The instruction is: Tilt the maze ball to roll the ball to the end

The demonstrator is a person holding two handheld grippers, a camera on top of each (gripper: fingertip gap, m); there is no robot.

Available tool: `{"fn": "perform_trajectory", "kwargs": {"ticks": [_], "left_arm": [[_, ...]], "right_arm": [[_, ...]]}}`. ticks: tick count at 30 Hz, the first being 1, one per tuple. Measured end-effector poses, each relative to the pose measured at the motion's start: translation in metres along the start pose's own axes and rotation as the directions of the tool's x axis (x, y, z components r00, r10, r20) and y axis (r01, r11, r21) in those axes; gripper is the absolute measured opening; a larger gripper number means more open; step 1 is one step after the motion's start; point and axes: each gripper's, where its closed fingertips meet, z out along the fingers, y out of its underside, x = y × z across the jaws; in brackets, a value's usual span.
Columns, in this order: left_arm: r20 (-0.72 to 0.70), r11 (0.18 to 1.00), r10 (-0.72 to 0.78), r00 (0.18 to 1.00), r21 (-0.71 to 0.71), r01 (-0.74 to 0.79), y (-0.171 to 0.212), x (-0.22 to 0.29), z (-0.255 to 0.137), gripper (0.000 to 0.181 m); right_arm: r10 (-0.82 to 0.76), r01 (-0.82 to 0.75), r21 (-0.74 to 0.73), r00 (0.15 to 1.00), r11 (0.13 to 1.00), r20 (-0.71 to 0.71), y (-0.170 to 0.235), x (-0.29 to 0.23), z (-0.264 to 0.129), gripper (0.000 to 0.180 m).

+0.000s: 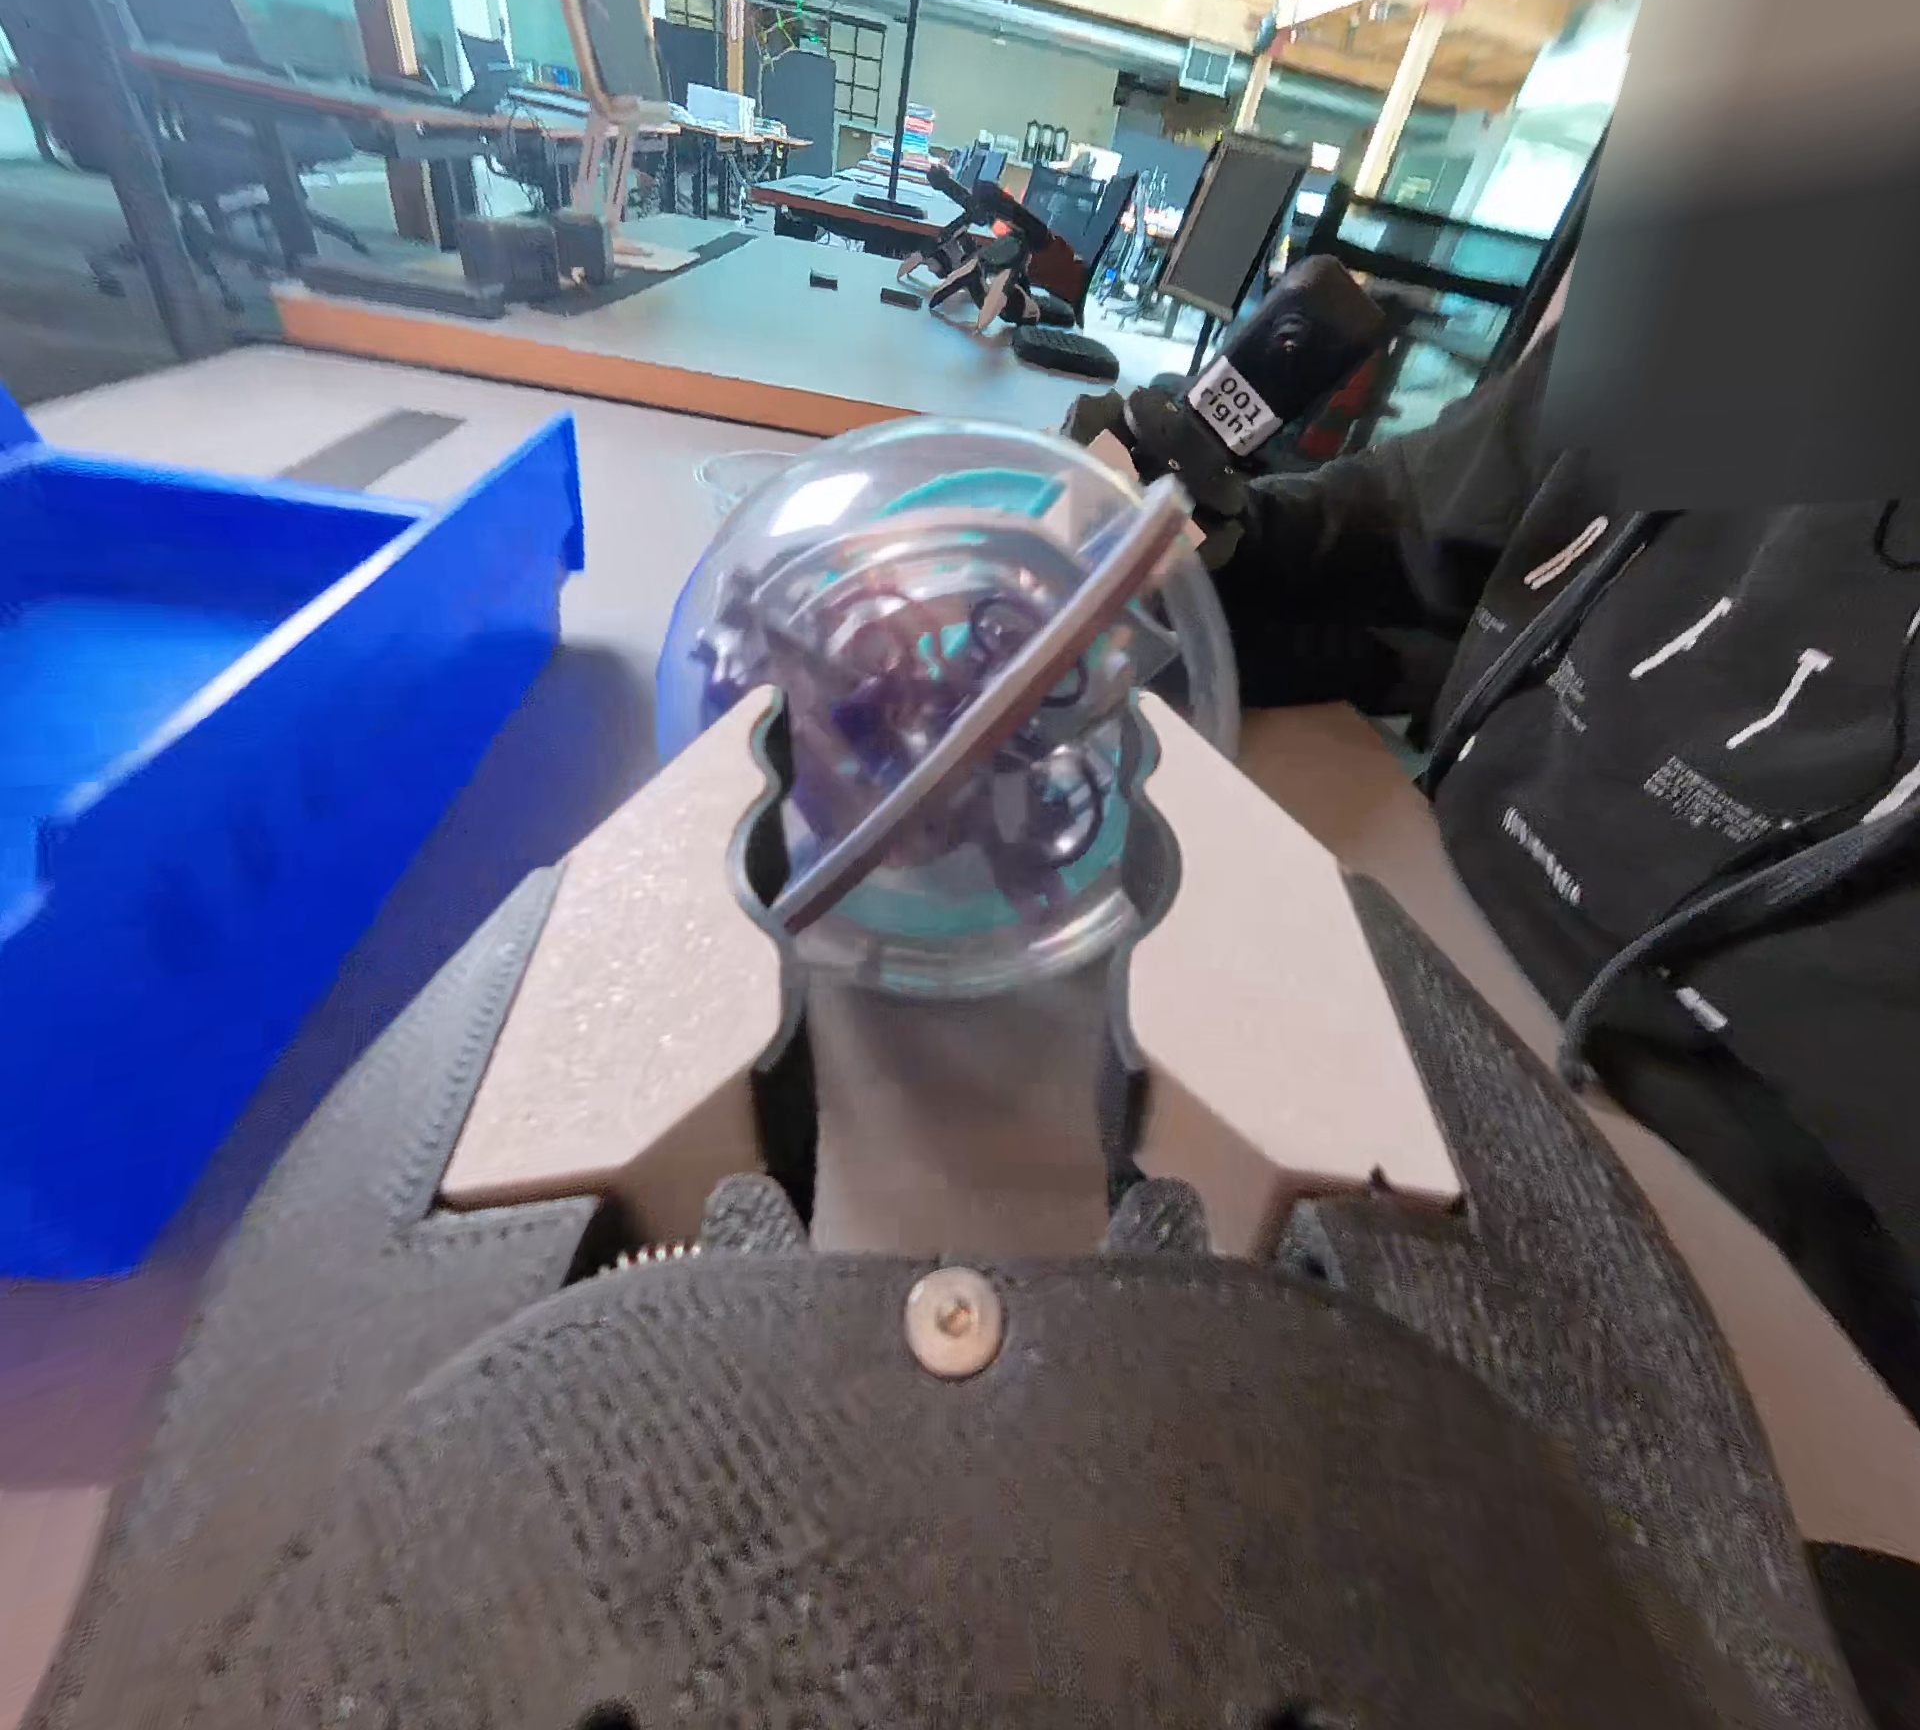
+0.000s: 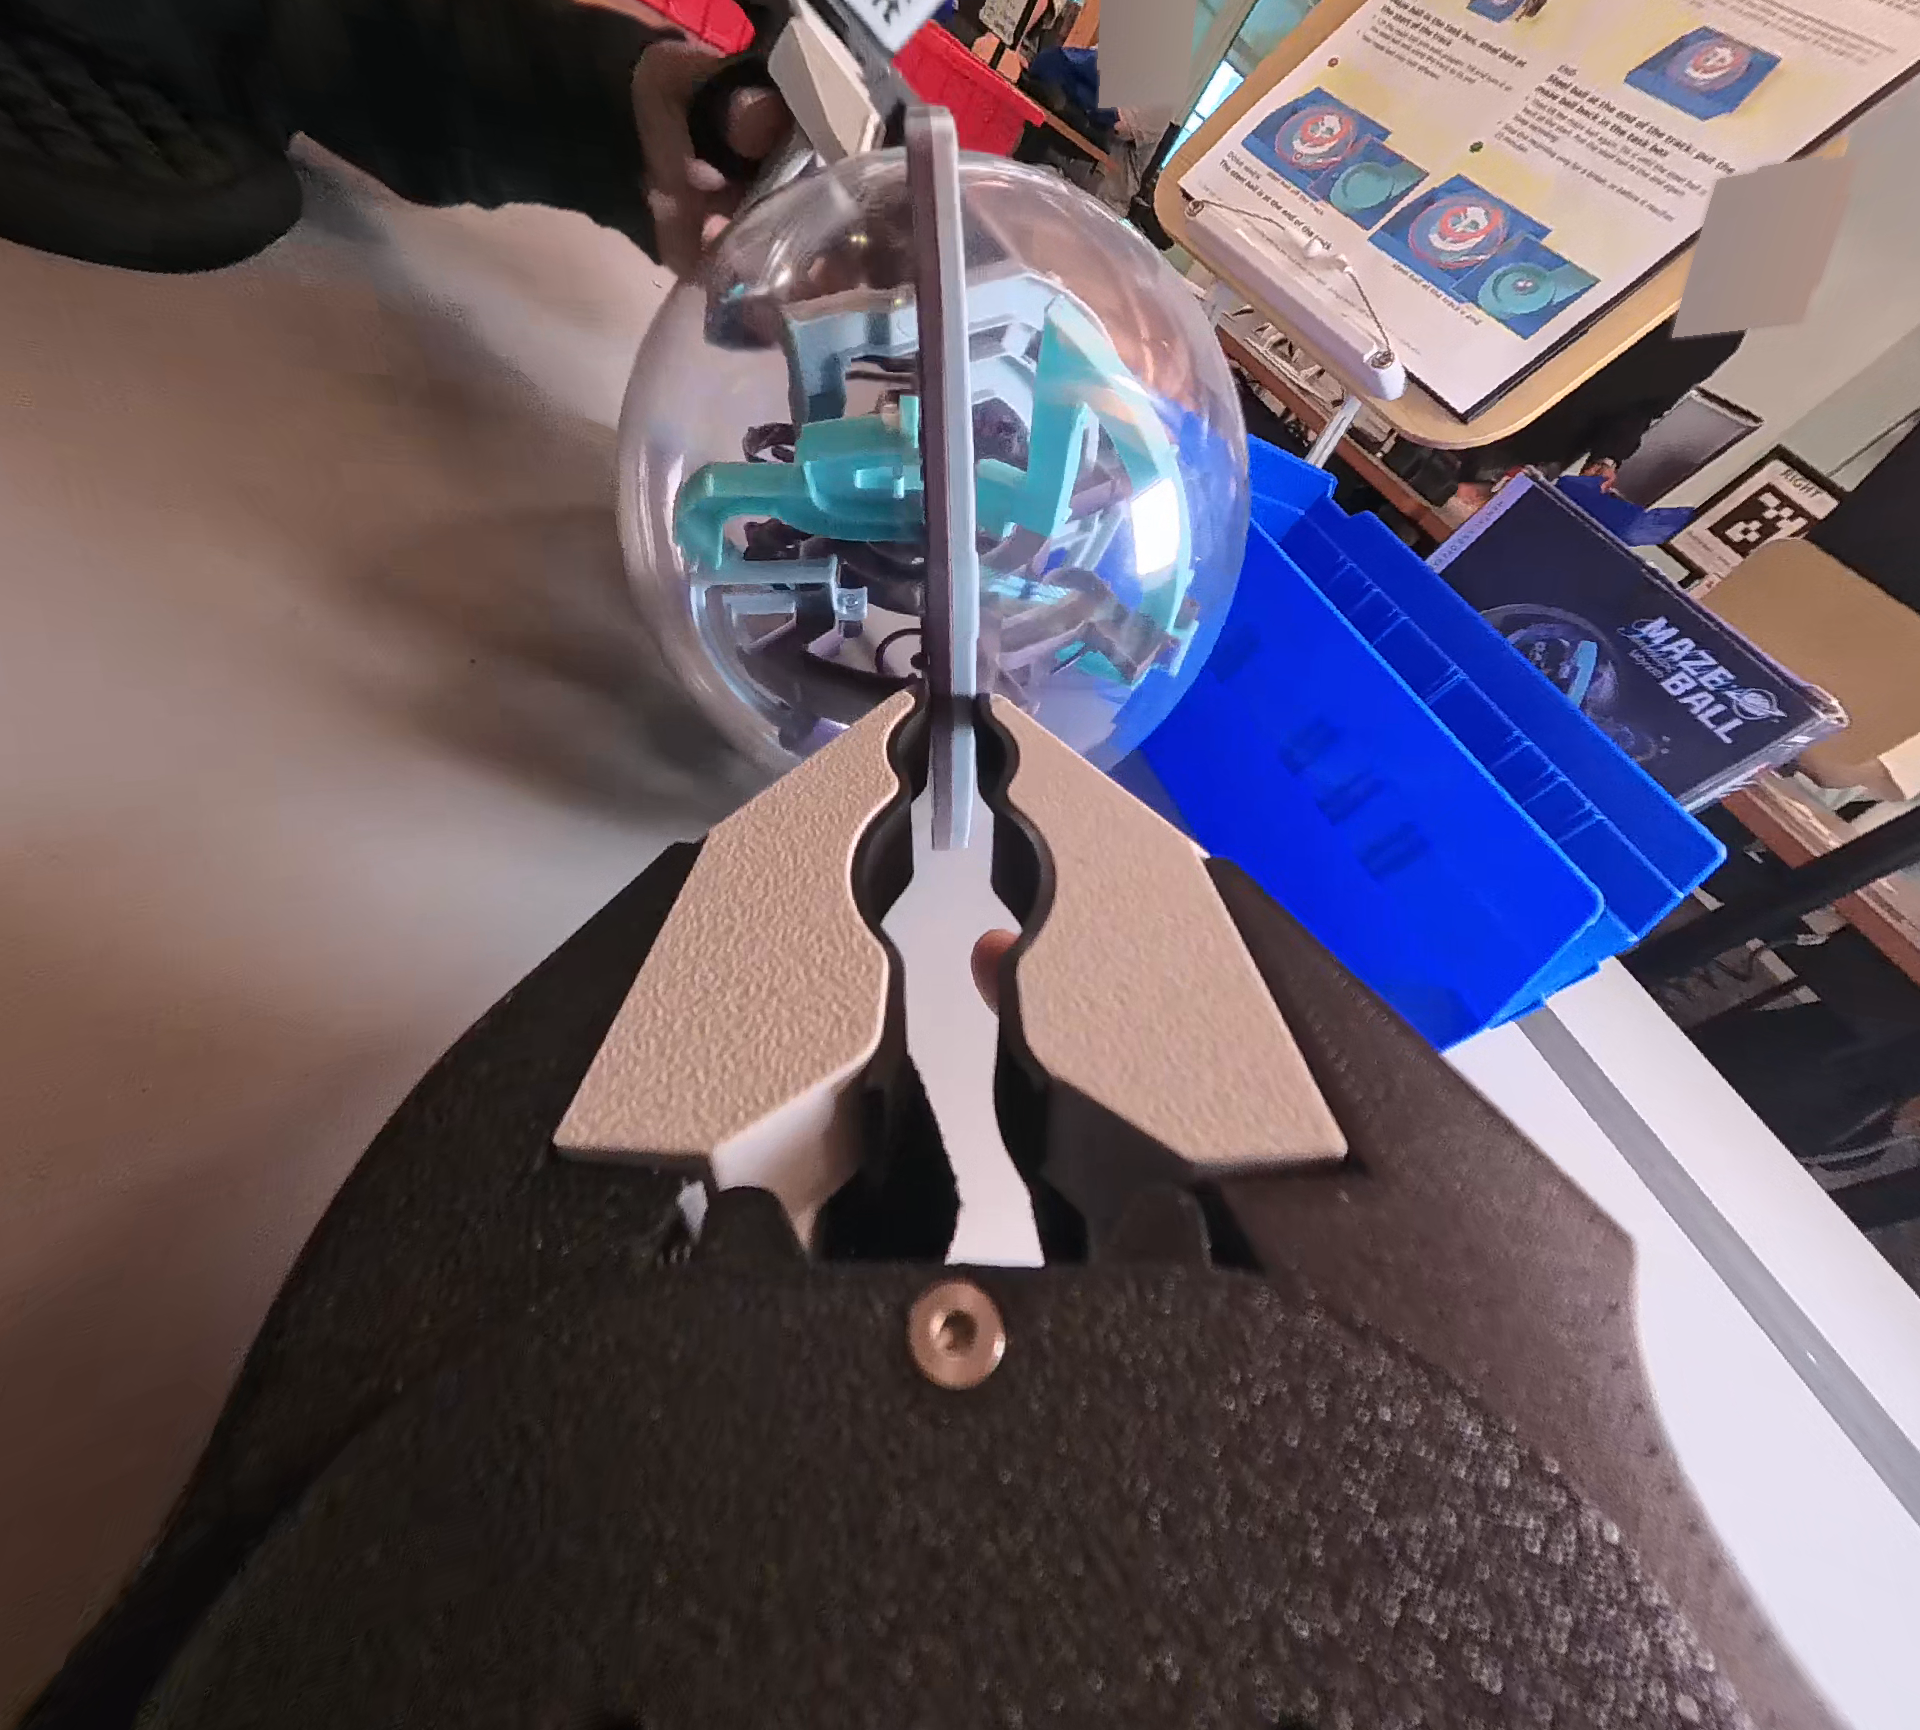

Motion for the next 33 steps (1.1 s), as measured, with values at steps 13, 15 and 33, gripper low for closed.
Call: {"fn": "perform_trajectory", "kwargs": {"ticks": [13, 15, 33], "left_arm": [[-0.028, 0.978, -0.162, 0.986, 0.127, 0.164, 0.0, -0.018, -0.004, 0.027], [-0.023, 0.976, -0.161, 0.987, 0.147, 0.163, -0.003, -0.019, -0.004, 0.019], [0.042, 0.955, -0.248, 0.968, 0.178, 0.237, -0.013, -0.03, -0.004, 0.009]], "right_arm": [[0.315, -0.317, 0.015, 0.946, 0.948, 0.079, 0.002, 0.006, 0.005, 0.007], [0.366, -0.369, 0.015, 0.927, 0.929, 0.086, 0.001, 0.008, 0.006, 0.007], [0.577, -0.586, 0.006, 0.799, 0.81, 0.166, -0.002, 0.008, 0.009, 0.005]]}}
